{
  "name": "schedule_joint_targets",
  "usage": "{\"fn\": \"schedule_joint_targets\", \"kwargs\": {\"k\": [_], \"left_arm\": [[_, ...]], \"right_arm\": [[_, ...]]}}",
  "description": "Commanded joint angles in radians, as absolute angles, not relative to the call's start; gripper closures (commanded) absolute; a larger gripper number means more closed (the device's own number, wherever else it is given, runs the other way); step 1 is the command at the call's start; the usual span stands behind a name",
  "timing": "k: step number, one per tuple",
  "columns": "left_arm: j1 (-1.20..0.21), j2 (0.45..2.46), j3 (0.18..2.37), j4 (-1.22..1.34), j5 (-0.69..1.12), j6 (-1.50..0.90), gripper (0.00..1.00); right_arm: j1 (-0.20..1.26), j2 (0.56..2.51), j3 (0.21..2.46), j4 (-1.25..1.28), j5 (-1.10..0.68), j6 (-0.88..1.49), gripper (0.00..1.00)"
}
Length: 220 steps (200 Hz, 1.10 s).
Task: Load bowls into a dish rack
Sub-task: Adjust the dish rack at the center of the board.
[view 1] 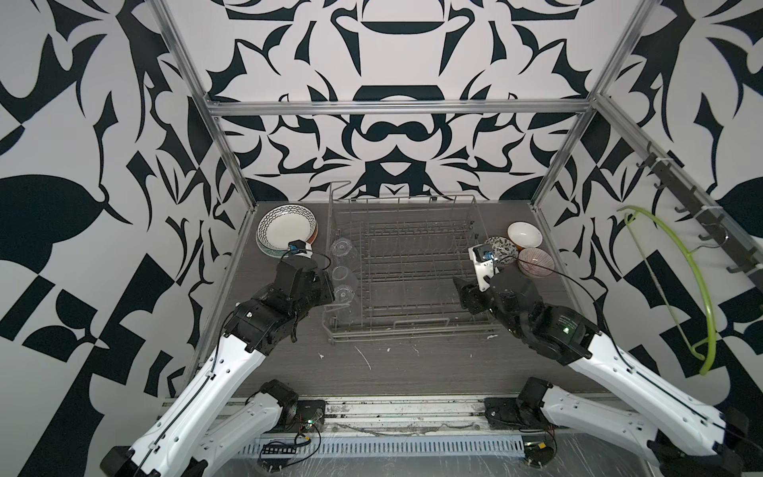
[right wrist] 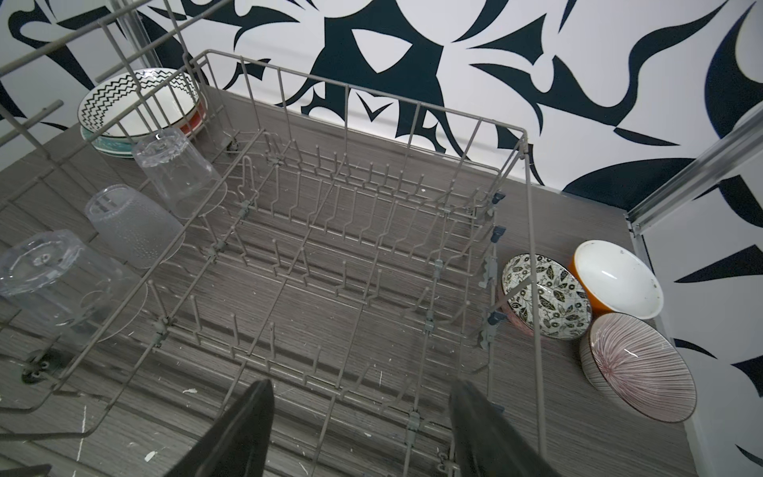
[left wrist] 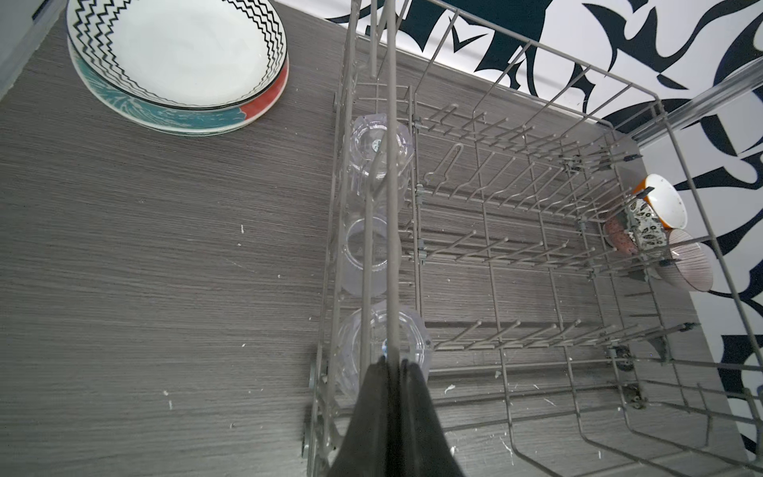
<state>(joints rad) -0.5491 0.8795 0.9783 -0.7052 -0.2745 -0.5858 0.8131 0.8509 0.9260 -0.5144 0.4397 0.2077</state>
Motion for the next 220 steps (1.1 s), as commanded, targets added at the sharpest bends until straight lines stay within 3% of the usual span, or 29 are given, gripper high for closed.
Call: {"fn": "schedule_joint_targets", "kwargs": {"k": [1,125,191,220], "left_arm": [[-0.541,0.923,0.981,-0.777,-0.290,-0.540,0.99],[-0.436,0.864,0.927,-0.813,-0.413,-0.586,1.00],[-0.353,0.908,0.900,-0.771,-0.295,-0.548,1.00],[-0.353,0.924,0.902,-0.745,-0.253,-0.548,0.76]], "right_arm": [[0.816,0.838,0.923,-0.509,0.492,0.208,0.27],[0.814,0.794,0.903,-0.534,0.604,0.219,0.26],[0.814,0.819,0.907,-0.539,0.630,0.218,0.25],[0.814,0.825,0.907,-0.539,0.643,0.216,0.24]]}}
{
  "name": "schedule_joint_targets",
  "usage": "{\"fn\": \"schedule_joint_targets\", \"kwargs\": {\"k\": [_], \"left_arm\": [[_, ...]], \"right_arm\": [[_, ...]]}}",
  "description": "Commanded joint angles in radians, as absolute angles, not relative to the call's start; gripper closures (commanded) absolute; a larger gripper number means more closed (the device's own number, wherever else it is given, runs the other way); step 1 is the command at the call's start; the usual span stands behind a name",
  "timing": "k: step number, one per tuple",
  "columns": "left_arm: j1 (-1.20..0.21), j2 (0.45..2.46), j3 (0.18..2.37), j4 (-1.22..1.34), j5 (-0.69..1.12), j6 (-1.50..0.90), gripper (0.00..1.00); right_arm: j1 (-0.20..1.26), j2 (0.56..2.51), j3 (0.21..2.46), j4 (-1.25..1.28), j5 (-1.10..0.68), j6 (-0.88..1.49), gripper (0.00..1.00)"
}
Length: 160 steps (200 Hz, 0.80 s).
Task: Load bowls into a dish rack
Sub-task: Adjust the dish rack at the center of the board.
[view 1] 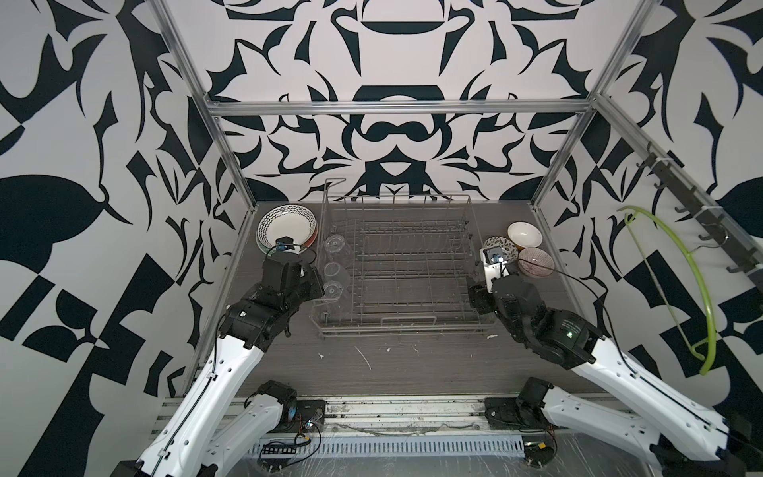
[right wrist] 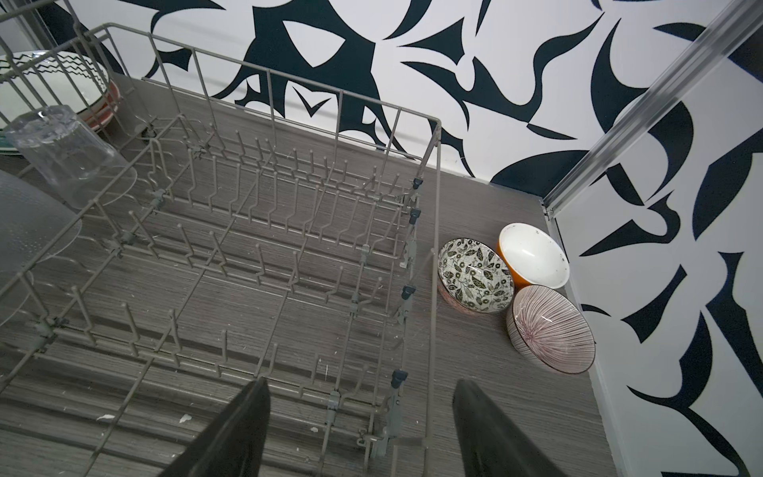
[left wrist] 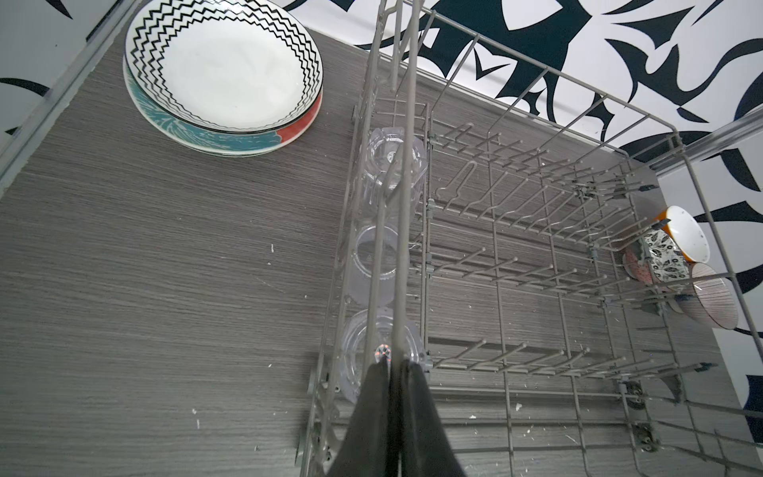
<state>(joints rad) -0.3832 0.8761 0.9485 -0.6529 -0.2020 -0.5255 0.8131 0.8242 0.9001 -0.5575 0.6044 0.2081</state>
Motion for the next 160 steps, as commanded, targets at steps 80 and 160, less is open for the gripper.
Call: {"fn": "schedule_joint_targets", "kwargs": {"k": [80,160], "left_arm": [[-0.344,0.887,0.917,-0.765,-0.268,-0.548,0.61],[-0.341,0.851,0.956,-0.759,-0.231,-0.537,0.56]], "right_arm": [[0.814,0.825,0.899,-0.535,0.657,0.219,0.23],[0.813,0.815,0.891,-0.552,0.723,0.248,0.19]]}}
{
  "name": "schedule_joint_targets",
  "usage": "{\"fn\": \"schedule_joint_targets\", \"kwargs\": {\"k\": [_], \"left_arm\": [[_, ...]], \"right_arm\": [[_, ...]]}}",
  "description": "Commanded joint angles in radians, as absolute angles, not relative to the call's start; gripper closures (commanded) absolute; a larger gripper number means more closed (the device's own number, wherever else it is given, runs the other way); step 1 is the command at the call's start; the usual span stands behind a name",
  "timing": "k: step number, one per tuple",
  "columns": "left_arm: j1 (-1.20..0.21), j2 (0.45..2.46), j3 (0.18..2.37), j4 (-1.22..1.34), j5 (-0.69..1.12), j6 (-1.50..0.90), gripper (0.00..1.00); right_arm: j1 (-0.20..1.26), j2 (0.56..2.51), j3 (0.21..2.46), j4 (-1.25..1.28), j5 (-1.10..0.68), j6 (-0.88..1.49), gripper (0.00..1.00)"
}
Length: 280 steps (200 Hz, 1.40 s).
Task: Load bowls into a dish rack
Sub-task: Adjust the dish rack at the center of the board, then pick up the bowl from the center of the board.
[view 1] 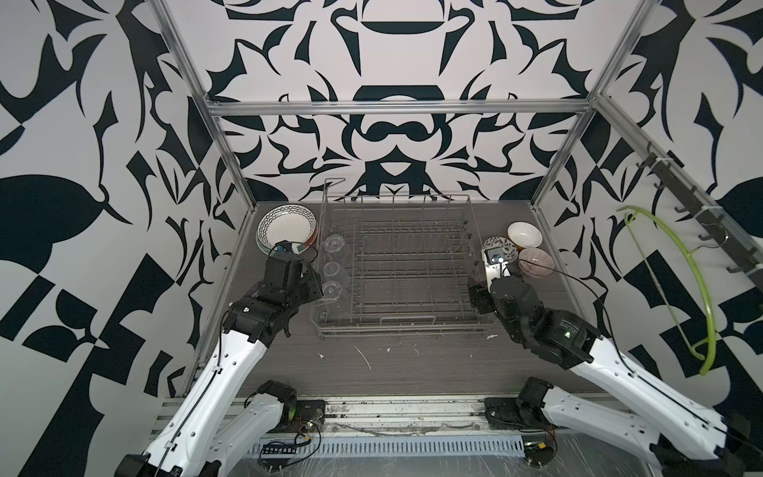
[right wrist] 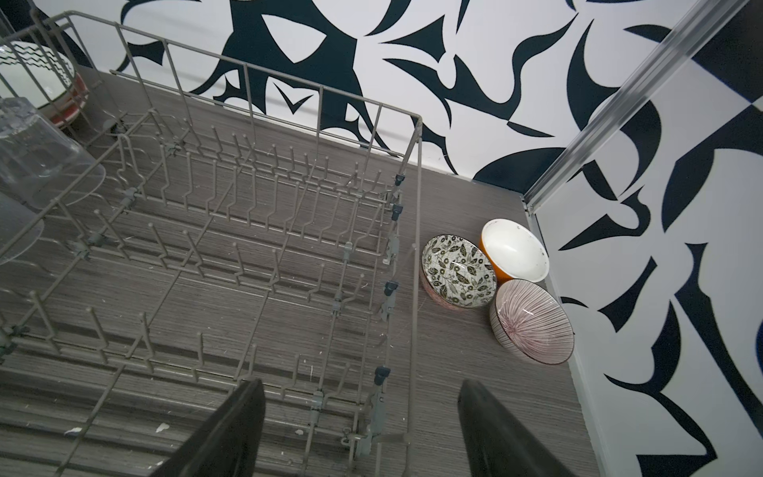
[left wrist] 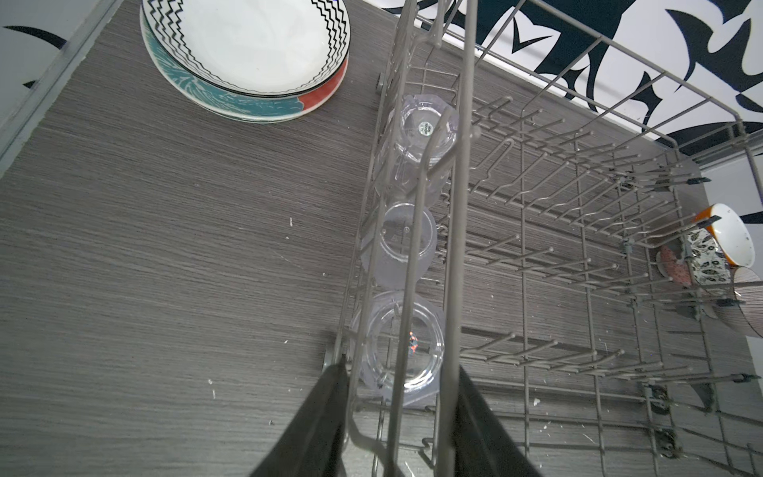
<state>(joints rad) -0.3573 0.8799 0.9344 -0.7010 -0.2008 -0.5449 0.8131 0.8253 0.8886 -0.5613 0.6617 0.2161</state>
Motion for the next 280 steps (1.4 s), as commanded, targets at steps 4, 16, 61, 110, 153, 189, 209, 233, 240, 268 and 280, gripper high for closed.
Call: {"fn": "schedule_joint_targets", "kwargs": {"k": [4,16,61,110,153,189,209,233,240,268,280], "left_arm": [[-0.341,0.848,0.958,-0.760,-0.229,-0.537,0.56],[-0.339,0.838,0.959,-0.761,-0.224,-0.537,0.55],[-0.338,0.800,0.964,-0.743,-0.170,-0.574,0.54],[-0.338,0.801,0.978,-0.711,-0.107,-0.584,0.54],[-0.339,0.774,0.979,-0.646,-0.055,-0.577,0.56],[-0.339,0.743,1.044,-0.646,-0.088,-0.571,0.55],[-0.339,0.727,1.056,-0.661,-0.131,-0.624,0.56],[-0.343,0.681,0.990,-0.616,-0.100,-0.709,0.59],[-0.348,0.668,0.976,-0.604,-0.105,-0.713,0.59],[-0.359,0.668,0.934,-0.605,-0.160,-0.696,0.57],[-0.359,0.683,0.907,-0.584,-0.147,-0.694,0.57]], "right_arm": [[0.813,0.815,0.891,-0.552,0.723,0.247,0.19],[0.813,0.813,0.890,-0.555,0.731,0.254,0.19],[0.791,0.812,0.884,-0.564,0.753,0.284,0.17],[0.615,0.935,0.932,-0.623,0.664,0.353,0.20],[0.350,1.071,1.000,-0.564,0.481,0.341,0.22],[0.116,1.217,1.107,-0.537,0.304,0.321,0.26],[0.004,1.274,1.143,-0.518,0.221,0.320,0.27],[-0.110,1.335,1.181,-0.513,0.128,0.318,0.29],[-0.138,1.353,1.193,-0.516,0.110,0.319,0.30],[-0.199,1.431,1.235,-0.520,0.091,0.321,0.34],[-0.215,1.465,1.254,-0.523,0.107,0.321,0.35]]}}
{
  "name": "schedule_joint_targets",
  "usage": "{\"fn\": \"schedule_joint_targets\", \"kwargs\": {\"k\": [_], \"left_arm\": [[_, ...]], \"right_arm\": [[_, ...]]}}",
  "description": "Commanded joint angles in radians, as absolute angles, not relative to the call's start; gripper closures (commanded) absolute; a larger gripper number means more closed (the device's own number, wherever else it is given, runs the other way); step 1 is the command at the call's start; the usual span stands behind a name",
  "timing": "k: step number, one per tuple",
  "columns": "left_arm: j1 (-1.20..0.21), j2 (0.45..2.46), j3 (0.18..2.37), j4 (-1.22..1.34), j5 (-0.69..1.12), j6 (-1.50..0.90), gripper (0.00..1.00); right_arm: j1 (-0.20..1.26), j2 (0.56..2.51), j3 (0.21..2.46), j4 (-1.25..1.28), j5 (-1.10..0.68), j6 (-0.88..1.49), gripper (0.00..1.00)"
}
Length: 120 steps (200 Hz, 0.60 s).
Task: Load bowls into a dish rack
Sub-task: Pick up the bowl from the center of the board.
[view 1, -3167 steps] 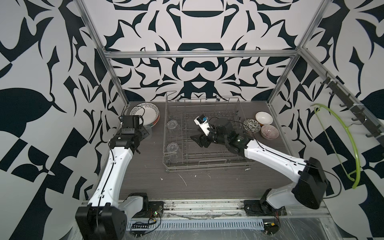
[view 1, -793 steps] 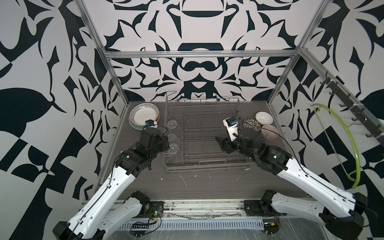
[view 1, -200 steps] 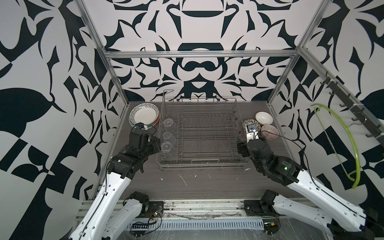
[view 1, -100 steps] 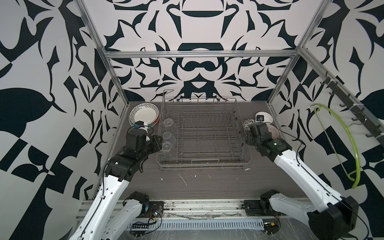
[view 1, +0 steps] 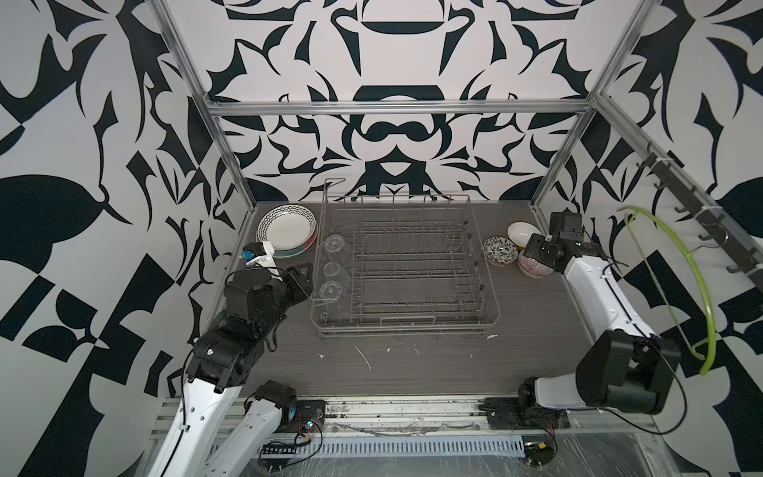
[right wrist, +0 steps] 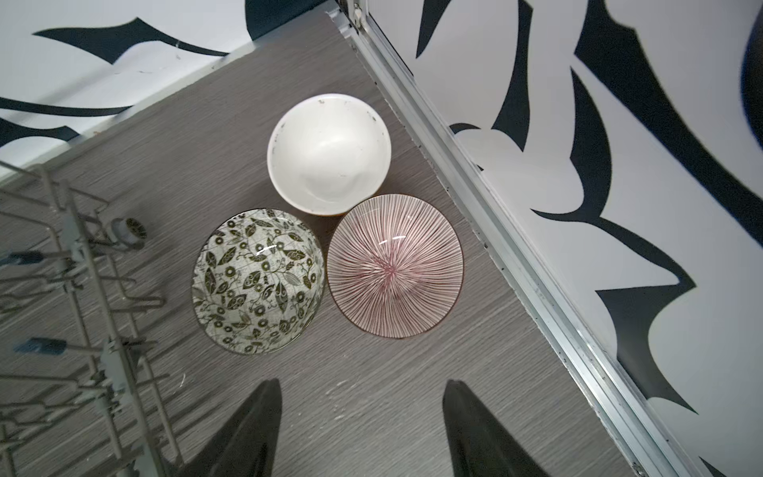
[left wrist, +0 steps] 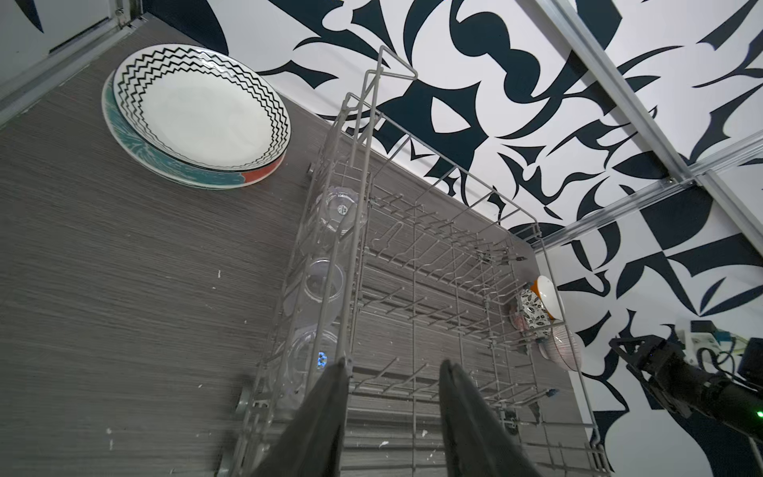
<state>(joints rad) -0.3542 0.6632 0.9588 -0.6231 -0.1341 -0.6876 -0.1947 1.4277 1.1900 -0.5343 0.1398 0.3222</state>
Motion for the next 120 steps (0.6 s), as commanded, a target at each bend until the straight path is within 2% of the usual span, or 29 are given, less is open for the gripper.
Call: {"fn": "schedule_joint_targets", "kwargs": {"k": [1,53,120], "left_arm": [[-0.358,0.685,0.903,-0.582,-0.146,-0.694,0.57],[-0.358,0.784,0.883,-0.504,-0.086,-0.651,0.57],[-0.359,0.759,0.920,-0.530,-0.084,-0.662,0.56]], "right_arm": [[-0.217,1.467,1.255,-0.523,0.108,0.321,0.35],[-0.297,1.578,1.286,-0.523,0.128,0.330,0.37],[-0.349,1.693,1.287,-0.469,0.165,0.350,0.41]]}}
